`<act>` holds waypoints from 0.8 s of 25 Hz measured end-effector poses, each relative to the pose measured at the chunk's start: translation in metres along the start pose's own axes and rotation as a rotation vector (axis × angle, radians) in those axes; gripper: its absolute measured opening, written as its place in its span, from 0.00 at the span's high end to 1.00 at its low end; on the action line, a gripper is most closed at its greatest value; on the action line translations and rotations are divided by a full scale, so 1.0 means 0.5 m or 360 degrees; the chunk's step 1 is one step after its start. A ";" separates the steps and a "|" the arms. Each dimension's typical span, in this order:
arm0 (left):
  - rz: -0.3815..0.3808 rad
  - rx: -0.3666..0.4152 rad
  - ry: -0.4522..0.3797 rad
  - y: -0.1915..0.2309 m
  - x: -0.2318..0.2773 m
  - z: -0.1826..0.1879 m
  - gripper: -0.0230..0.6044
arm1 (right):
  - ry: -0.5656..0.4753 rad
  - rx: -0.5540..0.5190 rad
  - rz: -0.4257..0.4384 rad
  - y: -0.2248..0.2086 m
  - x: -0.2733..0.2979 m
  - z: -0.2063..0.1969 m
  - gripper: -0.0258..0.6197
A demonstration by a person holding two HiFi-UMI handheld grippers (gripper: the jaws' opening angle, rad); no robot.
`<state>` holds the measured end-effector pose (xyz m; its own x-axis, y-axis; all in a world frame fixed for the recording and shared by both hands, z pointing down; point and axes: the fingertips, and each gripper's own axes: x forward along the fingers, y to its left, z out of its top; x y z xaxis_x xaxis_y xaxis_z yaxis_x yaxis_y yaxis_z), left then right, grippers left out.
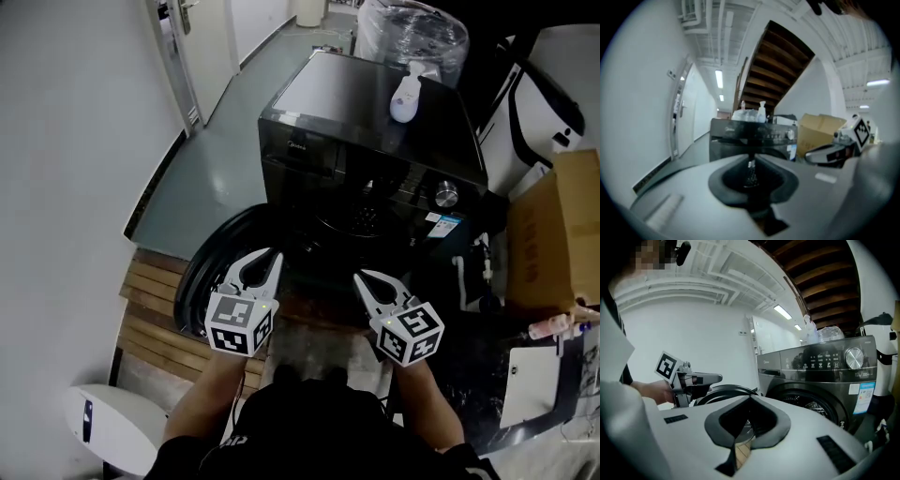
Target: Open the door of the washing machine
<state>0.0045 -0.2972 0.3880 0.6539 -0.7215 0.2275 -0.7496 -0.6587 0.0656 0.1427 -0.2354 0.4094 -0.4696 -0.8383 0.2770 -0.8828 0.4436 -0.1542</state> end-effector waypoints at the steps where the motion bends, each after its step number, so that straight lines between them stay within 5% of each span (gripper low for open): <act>1: -0.0004 -0.0004 -0.0012 -0.006 0.000 0.004 0.89 | -0.0025 -0.0014 0.0008 0.005 -0.004 0.008 0.97; 20: 0.0086 -0.0025 -0.0159 0.020 -0.028 0.061 0.95 | -0.0362 -0.0254 -0.0165 -0.009 -0.092 0.120 0.97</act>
<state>-0.0093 -0.3002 0.3558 0.6187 -0.7742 0.1334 -0.7852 -0.6151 0.0713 0.1684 -0.2179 0.3407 -0.3794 -0.9232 0.0613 -0.9243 0.3811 0.0199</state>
